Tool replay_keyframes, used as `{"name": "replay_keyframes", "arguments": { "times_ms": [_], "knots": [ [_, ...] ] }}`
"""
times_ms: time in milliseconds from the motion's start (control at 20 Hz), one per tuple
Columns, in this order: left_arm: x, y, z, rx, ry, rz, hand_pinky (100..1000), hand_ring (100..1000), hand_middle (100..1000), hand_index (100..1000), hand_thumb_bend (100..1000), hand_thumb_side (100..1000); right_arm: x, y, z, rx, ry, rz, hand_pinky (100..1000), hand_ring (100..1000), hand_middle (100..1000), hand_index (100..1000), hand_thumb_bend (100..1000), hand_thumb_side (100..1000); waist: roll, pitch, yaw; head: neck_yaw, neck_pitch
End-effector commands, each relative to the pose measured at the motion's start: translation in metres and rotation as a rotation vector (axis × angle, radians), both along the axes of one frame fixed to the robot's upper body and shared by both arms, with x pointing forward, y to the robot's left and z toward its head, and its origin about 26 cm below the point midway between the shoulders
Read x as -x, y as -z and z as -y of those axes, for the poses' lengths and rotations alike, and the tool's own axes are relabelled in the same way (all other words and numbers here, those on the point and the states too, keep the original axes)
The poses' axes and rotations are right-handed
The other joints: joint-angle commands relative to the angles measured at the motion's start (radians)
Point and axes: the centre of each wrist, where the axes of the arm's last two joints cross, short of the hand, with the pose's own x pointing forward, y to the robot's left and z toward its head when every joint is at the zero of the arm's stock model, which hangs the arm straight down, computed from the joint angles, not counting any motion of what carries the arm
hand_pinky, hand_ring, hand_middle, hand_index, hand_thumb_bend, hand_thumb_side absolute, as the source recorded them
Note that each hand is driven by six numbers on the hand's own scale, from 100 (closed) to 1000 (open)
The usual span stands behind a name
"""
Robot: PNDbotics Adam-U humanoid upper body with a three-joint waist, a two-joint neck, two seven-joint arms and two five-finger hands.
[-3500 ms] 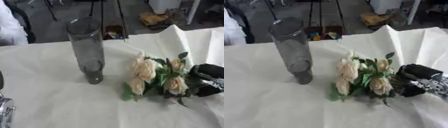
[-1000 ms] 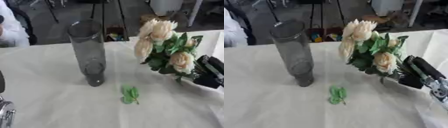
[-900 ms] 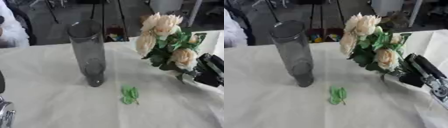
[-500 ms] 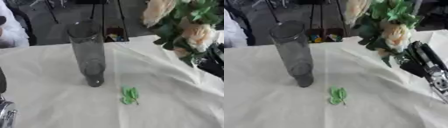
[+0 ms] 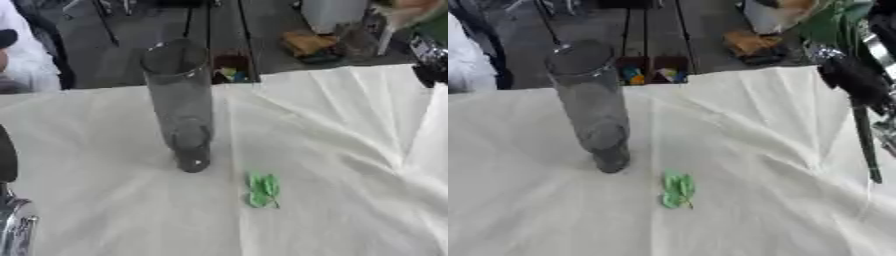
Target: Arrange flowers into the vase.
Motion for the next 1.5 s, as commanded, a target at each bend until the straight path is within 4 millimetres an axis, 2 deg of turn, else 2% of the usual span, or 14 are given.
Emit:
{"name": "replay_keyframes", "arguments": {
  "times_ms": [50, 750, 1150, 1500],
  "knots": [
    [0.003, -0.005, 0.000, -0.014, 0.003, 0.025, 727, 802, 877, 937, 163, 1000, 0.009, -0.027, -0.003, -0.016, -0.032, 0.033, 100, 100, 100, 100, 100, 706, -0.008, -0.024, 0.003, -0.001, 0.006],
    [0.004, -0.006, 0.001, -0.027, 0.014, 0.027, 728, 802, 877, 937, 160, 1000, 0.014, -0.071, -0.029, -0.199, -0.245, 0.131, 100, 100, 100, 100, 100, 683, -0.026, -0.018, 0.027, -0.001, -0.001],
    [0.004, -0.006, 0.002, -0.036, 0.022, 0.029, 728, 801, 877, 937, 157, 1000, 0.014, -0.088, -0.039, -0.281, -0.359, 0.178, 100, 100, 100, 100, 100, 665, -0.033, -0.017, 0.045, -0.008, -0.011],
    [0.004, -0.006, 0.003, -0.045, 0.030, 0.027, 728, 801, 877, 937, 155, 1000, 0.010, -0.100, -0.045, -0.330, -0.394, 0.212, 100, 100, 100, 100, 100, 656, -0.044, -0.017, 0.058, -0.018, -0.016]
  ]
}}
